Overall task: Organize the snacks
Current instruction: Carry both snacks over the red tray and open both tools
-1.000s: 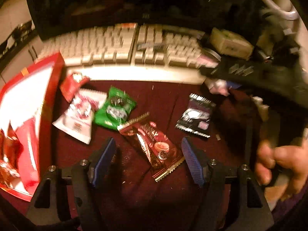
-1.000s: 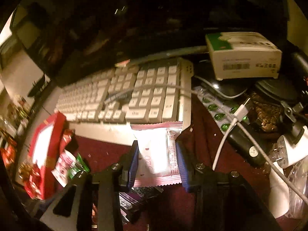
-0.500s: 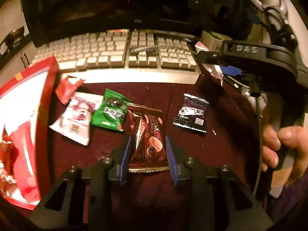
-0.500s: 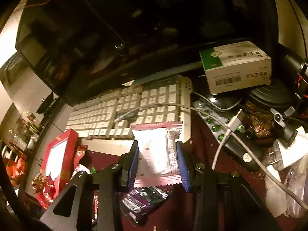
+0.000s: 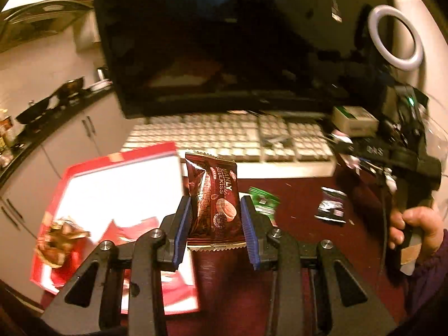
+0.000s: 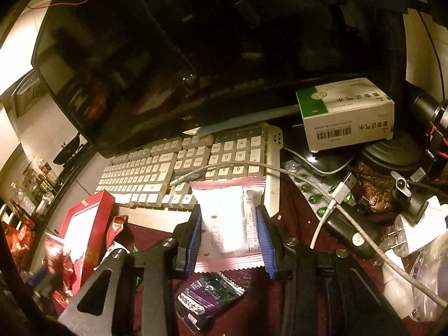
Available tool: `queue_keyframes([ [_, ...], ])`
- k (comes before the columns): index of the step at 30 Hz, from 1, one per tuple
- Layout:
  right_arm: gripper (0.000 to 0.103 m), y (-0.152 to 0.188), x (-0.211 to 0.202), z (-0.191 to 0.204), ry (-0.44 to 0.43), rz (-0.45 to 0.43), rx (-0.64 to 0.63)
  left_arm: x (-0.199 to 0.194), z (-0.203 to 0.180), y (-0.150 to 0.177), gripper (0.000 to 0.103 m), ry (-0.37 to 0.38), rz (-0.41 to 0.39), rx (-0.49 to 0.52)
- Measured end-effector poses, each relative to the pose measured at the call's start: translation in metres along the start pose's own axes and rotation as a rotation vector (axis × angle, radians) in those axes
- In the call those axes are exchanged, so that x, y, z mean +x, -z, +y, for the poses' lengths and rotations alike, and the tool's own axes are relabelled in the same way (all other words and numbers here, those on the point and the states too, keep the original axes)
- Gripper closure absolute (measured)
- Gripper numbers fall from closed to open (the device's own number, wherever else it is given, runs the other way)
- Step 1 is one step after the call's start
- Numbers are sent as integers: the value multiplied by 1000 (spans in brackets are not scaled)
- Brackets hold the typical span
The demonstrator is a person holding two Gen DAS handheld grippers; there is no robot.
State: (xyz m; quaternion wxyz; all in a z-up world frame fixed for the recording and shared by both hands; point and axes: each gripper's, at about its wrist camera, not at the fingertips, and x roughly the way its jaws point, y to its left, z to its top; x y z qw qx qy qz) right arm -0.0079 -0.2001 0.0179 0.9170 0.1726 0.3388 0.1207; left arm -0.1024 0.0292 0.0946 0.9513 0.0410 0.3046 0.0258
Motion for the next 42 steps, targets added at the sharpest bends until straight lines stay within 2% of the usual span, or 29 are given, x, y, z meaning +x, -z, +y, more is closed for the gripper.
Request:
queue_keyframes([
  [7, 65, 1, -1, 2, 25, -28, -32, -9, 39, 2, 70, -69, -35, -47],
  [18, 65, -1, -11, 10, 70, -82, -58, -19, 81, 9, 70, -96, -54, -99],
  [23, 65, -1, -31, 33, 23, -117, -63, -21, 100, 13, 70, -103, -55, -131],
  [30, 65, 12, -47, 88, -86, -143, -116, -22, 122, 18, 70, -110, -54, -158],
  [37, 65, 25, -34, 154, -208, -102, -189, -21, 146, 23, 70, -130, -50, -194],
  [42, 65, 39, -17, 190, -262, -62, -236, -17, 158, 26, 70, -154, -42, -214],
])
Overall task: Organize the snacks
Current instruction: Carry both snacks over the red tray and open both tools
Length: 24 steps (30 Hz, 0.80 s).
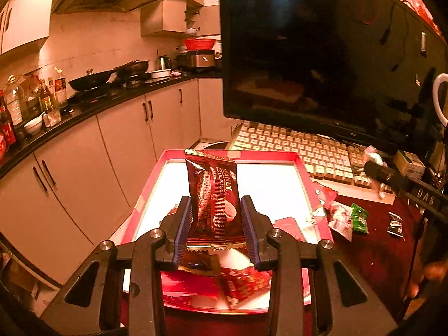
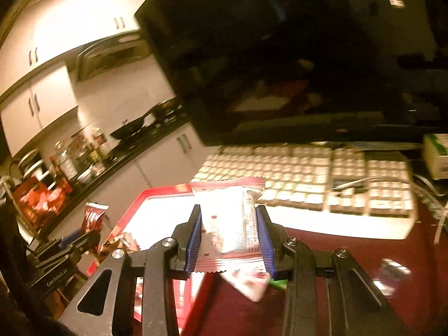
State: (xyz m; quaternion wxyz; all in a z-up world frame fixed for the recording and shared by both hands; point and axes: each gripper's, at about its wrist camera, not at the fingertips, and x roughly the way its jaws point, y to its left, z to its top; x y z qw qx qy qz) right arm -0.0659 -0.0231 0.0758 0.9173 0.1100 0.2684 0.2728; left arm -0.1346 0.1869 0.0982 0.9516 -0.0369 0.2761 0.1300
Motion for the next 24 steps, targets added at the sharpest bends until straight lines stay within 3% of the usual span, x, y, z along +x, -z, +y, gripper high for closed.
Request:
queue_keyframes([
  [10, 65, 16, 40, 47, -88, 68, -60, 19, 16, -1, 70, -37, 19, -19],
  [24, 65, 37, 66, 57, -161, 147, -83, 45, 24, 1, 70, -69, 47, -27],
])
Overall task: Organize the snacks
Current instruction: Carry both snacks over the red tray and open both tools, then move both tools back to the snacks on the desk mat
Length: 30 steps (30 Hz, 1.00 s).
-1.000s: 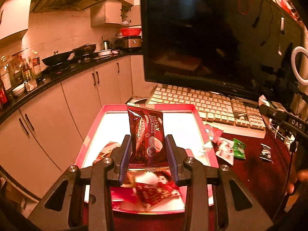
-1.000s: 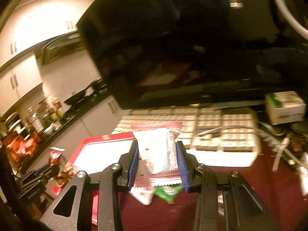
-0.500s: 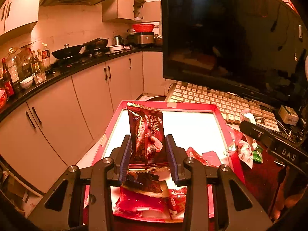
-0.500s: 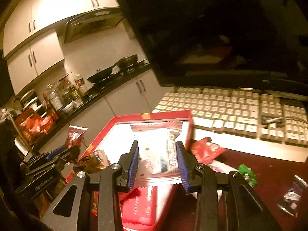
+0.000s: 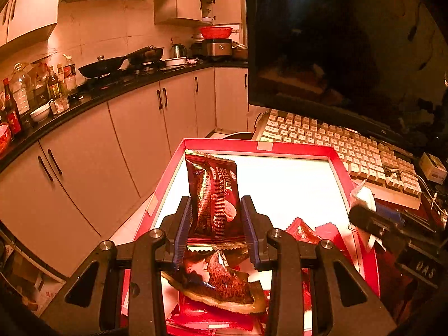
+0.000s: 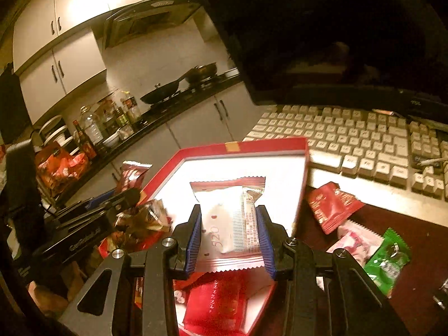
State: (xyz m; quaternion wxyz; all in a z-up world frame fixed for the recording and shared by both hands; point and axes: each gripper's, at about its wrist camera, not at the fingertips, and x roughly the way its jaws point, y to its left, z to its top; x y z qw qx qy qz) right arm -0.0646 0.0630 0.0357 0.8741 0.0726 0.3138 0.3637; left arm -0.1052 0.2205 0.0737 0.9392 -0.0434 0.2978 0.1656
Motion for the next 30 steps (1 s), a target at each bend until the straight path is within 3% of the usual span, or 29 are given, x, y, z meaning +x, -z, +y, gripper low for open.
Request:
queue_keyframes([
  [10, 61, 5, 6, 12, -77, 28, -43, 6, -3, -7, 69, -14, -13, 6],
  [14, 41, 4, 4, 9, -71, 6, -32, 19, -11, -18, 69, -47, -7, 40],
  [19, 40, -6, -21, -15, -28, -98, 47, 17, -14, -12, 58, -55, 2, 44],
  [21, 40, -10, -31, -30, -12, -134, 110, 13, -18, -7, 34, -68, -2, 70],
  [30, 40, -19, -79, -86, 58, -279, 300, -11, -40, 4, 29, -22, -2, 113],
])
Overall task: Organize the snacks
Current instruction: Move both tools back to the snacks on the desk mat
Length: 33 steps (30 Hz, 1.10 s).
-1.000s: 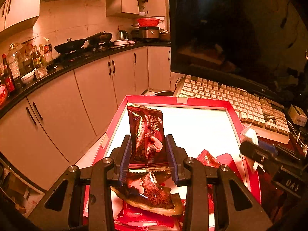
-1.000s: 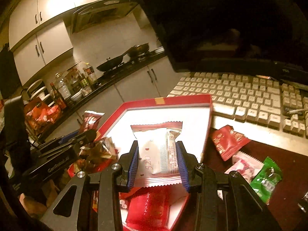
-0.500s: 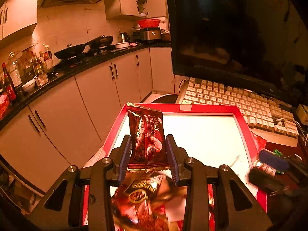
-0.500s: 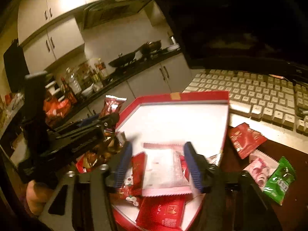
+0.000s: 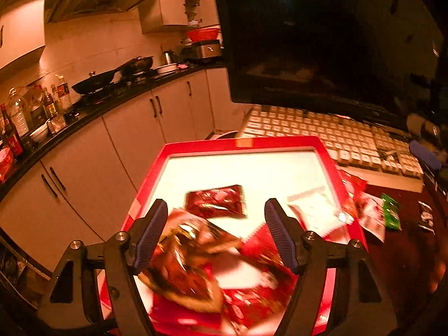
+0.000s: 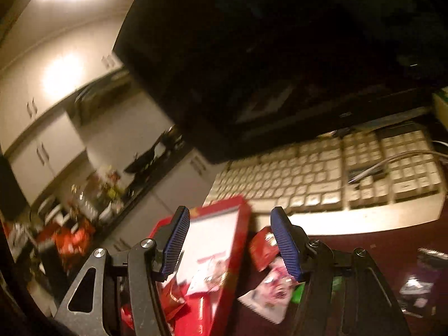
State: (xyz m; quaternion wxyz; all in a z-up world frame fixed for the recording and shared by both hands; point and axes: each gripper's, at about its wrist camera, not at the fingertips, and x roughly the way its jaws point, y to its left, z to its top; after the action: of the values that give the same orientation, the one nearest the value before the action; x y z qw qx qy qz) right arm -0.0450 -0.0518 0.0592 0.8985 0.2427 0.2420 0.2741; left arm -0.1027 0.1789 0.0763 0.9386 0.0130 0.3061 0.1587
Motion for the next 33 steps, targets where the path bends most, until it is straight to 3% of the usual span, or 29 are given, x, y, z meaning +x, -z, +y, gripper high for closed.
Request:
queue_keyframes([
  [5, 39, -14, -27, -30, 41, -72, 86, -16, -27, 9, 27, 62, 9, 66],
  [10, 37, -20, -55, -65, 114, -65, 99, -31, -54, 11, 27, 116, 2, 126],
  [16, 36, -19, -82, -112, 225, 23, 118, -43, -89, 19, 27, 179, 13, 186],
  [20, 37, -15, -74, -122, 294, 96, 130, -47, -114, 28, 27, 230, 42, 257],
  [24, 39, -7, -54, -124, 425, 234, 86, -47, -120, 26, 27, 227, 45, 265],
  [33, 40, 5, -55, -117, 551, 335, 80, -39, -114, 10, 27, 148, 20, 251],
])
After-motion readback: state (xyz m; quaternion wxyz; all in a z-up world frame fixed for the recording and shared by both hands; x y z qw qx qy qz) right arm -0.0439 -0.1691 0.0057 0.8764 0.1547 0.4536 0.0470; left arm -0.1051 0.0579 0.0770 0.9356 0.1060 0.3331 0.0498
